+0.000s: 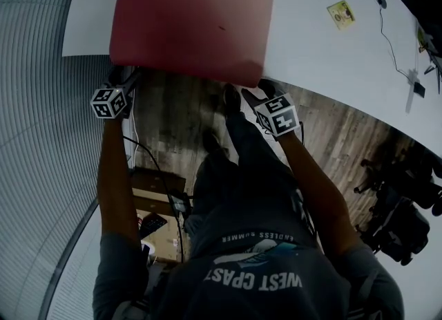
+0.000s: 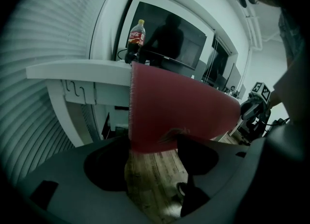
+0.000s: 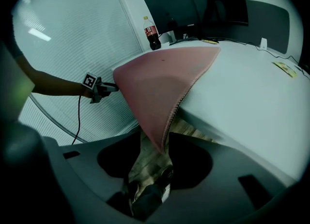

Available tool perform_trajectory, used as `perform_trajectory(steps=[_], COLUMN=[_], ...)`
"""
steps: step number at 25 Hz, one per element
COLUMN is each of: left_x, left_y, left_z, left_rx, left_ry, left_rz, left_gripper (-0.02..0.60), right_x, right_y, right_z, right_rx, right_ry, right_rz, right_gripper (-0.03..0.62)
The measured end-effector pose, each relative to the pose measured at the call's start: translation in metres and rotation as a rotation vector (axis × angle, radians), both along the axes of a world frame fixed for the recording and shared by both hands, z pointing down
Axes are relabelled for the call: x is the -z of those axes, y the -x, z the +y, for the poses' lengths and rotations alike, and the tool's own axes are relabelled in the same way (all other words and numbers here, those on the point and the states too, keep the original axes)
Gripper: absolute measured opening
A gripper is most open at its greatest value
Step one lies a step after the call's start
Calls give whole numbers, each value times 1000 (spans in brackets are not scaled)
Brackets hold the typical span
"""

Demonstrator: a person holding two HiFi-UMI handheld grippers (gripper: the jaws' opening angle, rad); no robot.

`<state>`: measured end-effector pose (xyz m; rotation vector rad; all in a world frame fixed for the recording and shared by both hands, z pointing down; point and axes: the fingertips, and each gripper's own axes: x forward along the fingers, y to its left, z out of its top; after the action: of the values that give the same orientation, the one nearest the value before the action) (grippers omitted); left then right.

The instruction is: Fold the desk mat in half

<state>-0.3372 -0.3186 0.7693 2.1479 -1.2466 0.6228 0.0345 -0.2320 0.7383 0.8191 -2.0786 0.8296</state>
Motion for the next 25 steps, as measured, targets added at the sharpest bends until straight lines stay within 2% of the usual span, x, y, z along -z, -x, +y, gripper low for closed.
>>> perform_trajectory(steps=[5,16,20,25], left_x=[2,17,32,50], left_y=[1,23,24,26], left_z=[0,28,37,48], left_rx=[39,88,126,215], left_ry=[-9,-21,-53,-109], left_rz=[7,23,98,206], left_gripper=[296,109,54,54], right_x=[11,42,62,96], right_y=[0,-2,-4,-4], right_z=[-3,2,-5,-13], right_rx=[8,-31,-42,-92], right_ry=[-26,-49,-86,-107], right_rz=[17,16,7,-72], right_gripper=[97,43,41,41])
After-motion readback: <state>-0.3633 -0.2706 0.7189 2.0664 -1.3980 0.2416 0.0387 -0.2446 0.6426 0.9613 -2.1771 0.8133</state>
